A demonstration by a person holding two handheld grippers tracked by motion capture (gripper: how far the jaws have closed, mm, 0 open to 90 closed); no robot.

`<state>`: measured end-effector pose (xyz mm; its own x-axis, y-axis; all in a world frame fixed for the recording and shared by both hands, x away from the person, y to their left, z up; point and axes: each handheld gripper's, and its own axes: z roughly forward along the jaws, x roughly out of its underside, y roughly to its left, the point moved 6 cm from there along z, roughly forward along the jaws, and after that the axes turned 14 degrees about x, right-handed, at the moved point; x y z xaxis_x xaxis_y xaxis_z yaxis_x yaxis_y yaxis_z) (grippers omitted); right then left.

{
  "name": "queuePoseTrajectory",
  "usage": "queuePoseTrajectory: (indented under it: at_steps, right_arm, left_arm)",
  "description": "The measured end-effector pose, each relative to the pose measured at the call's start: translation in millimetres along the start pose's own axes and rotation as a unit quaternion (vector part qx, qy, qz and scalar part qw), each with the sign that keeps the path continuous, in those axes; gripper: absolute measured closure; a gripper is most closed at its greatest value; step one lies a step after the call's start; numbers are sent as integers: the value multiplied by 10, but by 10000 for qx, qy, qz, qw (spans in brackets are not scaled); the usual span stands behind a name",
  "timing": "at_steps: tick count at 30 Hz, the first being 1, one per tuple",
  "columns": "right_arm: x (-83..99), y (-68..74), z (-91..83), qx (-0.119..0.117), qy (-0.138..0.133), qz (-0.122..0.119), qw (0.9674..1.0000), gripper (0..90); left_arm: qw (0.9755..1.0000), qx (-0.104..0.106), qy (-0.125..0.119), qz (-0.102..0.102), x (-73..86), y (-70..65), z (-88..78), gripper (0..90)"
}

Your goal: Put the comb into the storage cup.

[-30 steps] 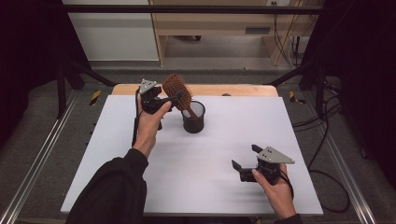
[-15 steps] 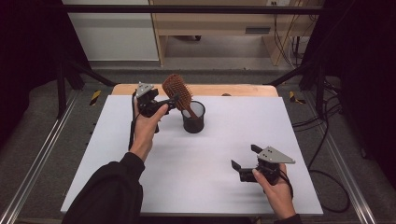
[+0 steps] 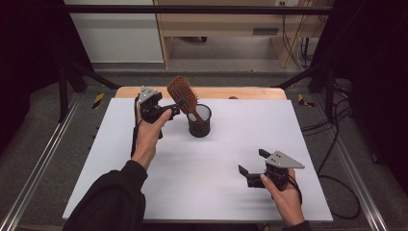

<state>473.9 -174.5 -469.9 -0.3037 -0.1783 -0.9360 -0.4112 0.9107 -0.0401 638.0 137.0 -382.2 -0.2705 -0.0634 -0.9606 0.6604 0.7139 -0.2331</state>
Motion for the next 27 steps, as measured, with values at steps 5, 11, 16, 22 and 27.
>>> queuePoseTrajectory:
  at_steps: [5, 11, 16, 22, 27]
  right_arm:
    - [1, 4, 0, -7, 4, -13, 10000, 39]
    - [2, 5, 1, -8, 7, -24, 10000, 39]
    - [1, 10, -1, -9, 4, -27, 10000, 39]
    - [3, 10, 3, 0, 8, -45, 10000, 39]
    - [5, 14, 3, 0, 13, -63, 10000, 39]
  left_arm:
    - [10000, 21, -21, 18, 1, -15, -15, 42]
    - [10000, 33, -61, 12, 11, -26, -55, 40]
    - [10000, 65, -64, 12, 40, -23, -106, 39]
    - [9999, 79, -117, -20, 54, -19, -170, 38]
    - [9998, 106, -161, -24, 52, -37, -204, 38]
